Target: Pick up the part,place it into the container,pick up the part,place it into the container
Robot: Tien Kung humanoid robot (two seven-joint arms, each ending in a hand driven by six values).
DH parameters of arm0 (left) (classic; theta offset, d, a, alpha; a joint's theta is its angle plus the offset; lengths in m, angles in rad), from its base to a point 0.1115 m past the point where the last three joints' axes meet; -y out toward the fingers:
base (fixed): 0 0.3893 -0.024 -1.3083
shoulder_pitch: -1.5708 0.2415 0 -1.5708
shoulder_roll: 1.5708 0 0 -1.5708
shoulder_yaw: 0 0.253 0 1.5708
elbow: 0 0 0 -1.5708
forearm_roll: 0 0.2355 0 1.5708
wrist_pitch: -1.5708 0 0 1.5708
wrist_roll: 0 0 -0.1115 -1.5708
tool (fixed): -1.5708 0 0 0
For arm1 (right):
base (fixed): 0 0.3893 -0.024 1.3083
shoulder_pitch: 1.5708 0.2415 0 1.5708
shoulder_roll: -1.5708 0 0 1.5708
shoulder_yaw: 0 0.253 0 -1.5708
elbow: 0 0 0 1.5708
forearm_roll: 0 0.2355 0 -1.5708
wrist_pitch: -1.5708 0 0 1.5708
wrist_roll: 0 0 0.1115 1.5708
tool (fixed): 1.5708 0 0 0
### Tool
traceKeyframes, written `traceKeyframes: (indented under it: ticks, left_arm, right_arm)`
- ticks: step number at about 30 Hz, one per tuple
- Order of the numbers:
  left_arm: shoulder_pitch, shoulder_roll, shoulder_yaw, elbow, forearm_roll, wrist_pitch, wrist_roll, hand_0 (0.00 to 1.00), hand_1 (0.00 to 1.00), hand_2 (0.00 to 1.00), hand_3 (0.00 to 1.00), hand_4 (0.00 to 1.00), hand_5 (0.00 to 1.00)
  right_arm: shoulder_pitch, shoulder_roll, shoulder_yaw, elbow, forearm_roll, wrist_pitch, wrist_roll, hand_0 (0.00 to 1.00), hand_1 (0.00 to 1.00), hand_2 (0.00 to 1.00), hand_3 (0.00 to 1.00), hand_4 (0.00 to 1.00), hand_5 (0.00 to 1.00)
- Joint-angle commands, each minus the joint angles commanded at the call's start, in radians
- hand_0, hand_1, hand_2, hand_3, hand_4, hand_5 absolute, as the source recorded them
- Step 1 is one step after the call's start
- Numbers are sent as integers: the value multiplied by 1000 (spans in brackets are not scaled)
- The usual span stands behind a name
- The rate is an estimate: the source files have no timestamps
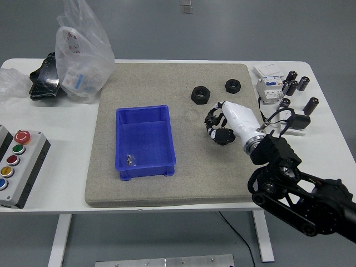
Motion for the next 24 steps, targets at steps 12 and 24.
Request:
traceKeyframes:
  ticks: [12,24]
  left_arm:
    - [-1,0,4,0,0,1,6,632,565,554,619,704,290]
    - [-10,-2,-16,0,27,-4,12,632,566,552,609,704,296]
  right_arm:
    - [155,90,-195,-15,142,-56,99,264,515,602,667,593,73]
    - [161,100,-187,-22,165,83,47,298,634,814,912,634,382]
